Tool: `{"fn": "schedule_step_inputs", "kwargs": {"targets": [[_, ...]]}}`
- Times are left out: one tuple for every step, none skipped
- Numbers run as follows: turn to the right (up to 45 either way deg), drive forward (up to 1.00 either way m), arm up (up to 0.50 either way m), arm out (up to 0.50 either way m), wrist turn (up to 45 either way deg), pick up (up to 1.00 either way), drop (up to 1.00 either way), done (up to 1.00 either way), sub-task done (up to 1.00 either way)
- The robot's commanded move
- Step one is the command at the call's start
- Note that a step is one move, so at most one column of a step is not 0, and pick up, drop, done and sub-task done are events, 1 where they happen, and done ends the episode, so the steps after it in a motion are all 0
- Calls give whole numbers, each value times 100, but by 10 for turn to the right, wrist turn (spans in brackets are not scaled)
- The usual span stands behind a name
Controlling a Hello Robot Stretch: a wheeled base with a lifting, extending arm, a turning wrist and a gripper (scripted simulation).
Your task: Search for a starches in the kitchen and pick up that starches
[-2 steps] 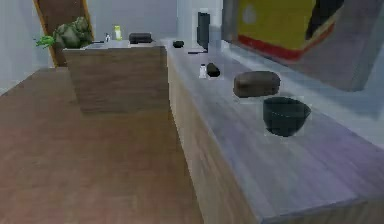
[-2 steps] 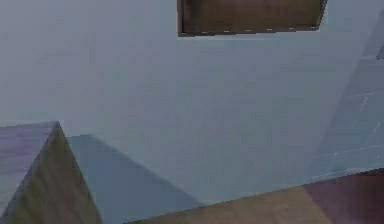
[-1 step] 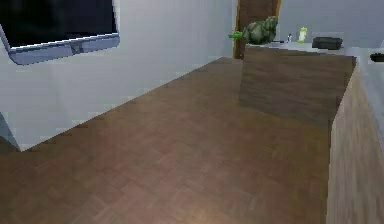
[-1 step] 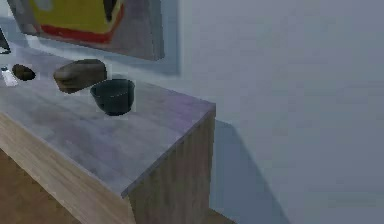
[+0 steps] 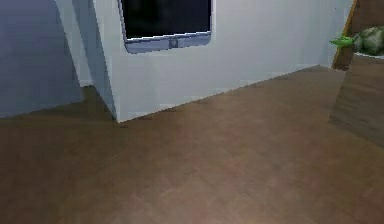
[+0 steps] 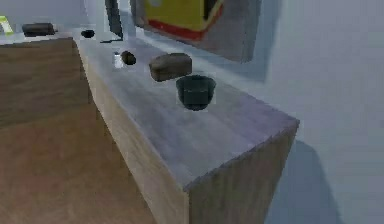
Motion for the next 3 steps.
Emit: {"fn": "schedule_step_inputs", "kwargs": {"targets": [[450, 0, 0, 0, 0, 0, 0, 0, 0], [60, 0, 0, 0, 0, 0, 0, 0, 0], [0, 90, 0, 0, 0, 0, 0, 0, 0]]}}
